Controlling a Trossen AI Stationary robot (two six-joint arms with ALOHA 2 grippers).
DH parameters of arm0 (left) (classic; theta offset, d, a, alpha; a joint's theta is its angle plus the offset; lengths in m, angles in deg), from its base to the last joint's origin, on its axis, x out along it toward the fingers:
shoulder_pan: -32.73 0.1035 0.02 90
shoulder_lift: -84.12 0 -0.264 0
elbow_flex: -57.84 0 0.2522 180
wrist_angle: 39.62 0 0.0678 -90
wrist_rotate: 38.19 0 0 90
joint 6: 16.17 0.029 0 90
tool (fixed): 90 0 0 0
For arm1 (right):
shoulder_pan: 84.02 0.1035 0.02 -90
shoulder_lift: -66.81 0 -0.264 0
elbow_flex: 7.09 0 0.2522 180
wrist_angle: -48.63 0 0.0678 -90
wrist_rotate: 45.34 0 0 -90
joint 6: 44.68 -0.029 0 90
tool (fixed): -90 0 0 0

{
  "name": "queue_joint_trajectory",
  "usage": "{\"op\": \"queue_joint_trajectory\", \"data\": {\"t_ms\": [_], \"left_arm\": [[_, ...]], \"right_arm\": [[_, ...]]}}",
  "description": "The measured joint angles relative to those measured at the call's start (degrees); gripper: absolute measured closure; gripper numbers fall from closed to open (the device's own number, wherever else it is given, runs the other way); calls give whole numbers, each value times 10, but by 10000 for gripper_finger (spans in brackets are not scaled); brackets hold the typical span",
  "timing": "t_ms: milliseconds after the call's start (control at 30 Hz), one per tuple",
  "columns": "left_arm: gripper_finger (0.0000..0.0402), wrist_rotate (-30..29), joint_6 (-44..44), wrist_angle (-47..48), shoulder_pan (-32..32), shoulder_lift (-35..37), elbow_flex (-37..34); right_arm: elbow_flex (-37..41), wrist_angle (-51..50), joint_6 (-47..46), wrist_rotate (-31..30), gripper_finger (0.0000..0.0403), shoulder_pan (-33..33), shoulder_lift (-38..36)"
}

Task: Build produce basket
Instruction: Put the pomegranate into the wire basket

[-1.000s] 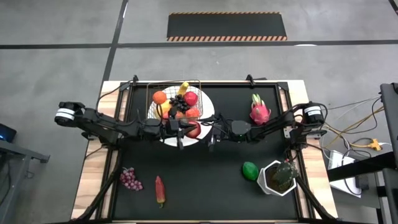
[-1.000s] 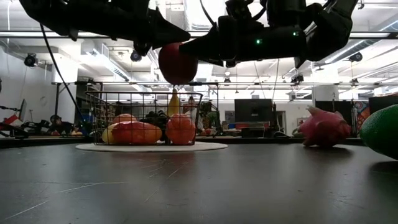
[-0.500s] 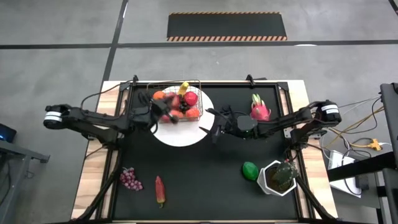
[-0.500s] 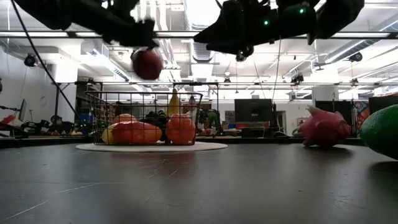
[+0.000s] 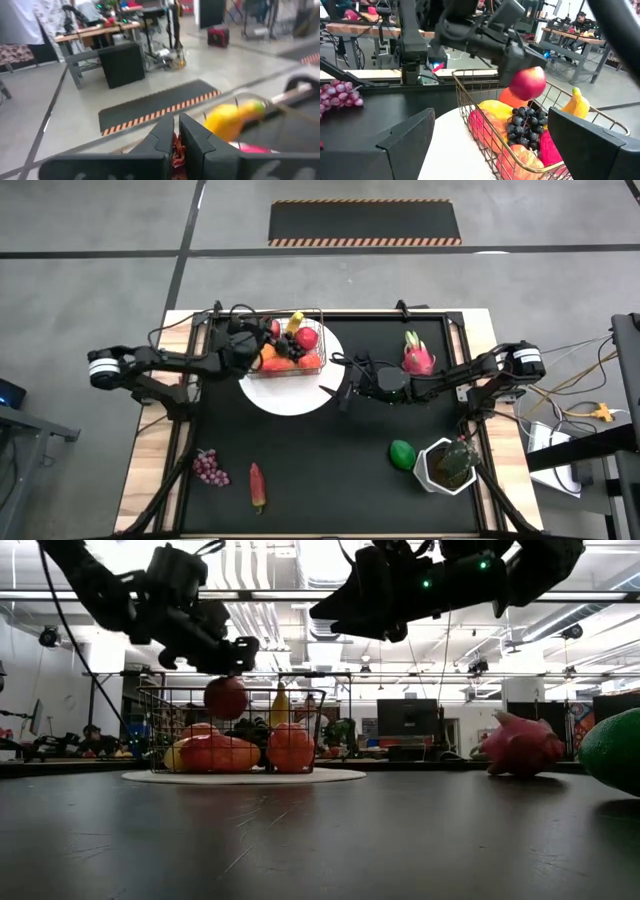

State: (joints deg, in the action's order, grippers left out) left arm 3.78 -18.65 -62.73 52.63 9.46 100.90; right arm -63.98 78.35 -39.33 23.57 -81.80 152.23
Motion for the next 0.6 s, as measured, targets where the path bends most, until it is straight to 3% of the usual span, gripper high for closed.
{"op": "queue_joint_trajectory", "data": {"t_ms": [300,600], "left_arm": [[399,1,-36,-66,45,-73,5],[357,2,-62,-61,45,-88,3]], "right_arm": [[0,0,1,0,35,0,0],[0,-14,16,0,35,-1,0]]}}
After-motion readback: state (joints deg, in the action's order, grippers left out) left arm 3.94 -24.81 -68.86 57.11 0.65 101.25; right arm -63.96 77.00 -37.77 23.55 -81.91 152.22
